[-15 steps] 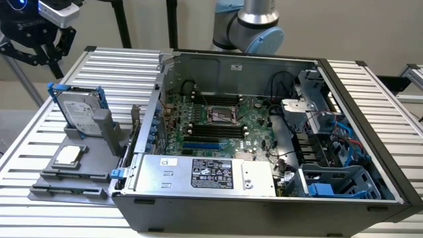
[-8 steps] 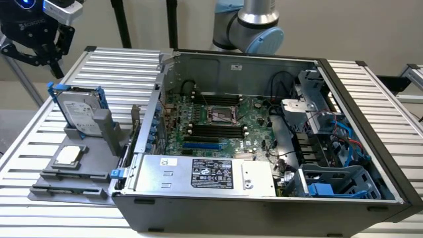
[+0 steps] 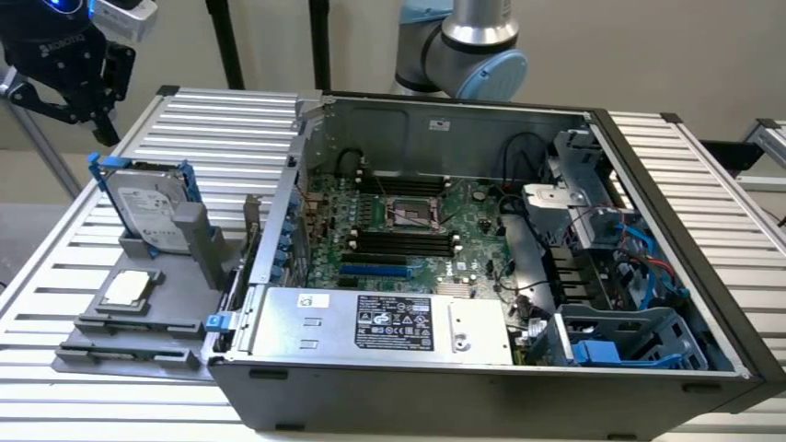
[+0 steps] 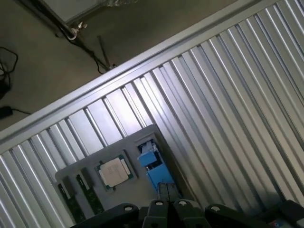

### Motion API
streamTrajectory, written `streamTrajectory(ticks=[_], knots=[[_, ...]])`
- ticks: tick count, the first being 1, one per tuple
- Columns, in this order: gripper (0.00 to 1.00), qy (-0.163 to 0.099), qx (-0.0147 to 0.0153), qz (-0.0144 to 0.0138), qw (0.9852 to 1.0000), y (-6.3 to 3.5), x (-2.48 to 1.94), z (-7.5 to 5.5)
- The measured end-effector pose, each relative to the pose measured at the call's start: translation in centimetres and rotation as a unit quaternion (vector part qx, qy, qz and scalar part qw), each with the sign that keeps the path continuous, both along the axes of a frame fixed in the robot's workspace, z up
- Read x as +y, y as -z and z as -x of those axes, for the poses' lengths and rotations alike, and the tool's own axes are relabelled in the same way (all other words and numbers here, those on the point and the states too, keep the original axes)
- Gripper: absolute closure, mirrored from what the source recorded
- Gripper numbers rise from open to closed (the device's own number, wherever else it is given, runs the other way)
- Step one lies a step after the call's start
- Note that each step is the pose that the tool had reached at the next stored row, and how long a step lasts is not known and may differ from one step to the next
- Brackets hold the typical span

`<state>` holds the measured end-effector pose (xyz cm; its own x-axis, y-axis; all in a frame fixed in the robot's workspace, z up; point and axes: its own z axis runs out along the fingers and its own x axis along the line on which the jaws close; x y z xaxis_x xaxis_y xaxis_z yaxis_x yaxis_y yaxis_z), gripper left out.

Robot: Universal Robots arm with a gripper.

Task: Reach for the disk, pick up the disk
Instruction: 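Pick up the disk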

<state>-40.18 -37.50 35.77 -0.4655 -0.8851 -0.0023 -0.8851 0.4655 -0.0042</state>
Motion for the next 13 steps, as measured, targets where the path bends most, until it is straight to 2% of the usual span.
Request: streamTrajectory(ticks=[3, 6, 10, 13], knots=[[0.89, -0.027, 0.0000, 0.0000, 0.9996, 0.07, 0.00, 0.00], [0.89, -0.054, 0.0000, 0.0000, 0.9985, 0.14, 0.00, 0.00], [0.89, -0.091, 0.0000, 0.0000, 0.9959, 0.26, 0.00, 0.00], [0.89, -0.117, 0.0000, 0.0000, 0.9931, 0.34, 0.00, 0.00]])
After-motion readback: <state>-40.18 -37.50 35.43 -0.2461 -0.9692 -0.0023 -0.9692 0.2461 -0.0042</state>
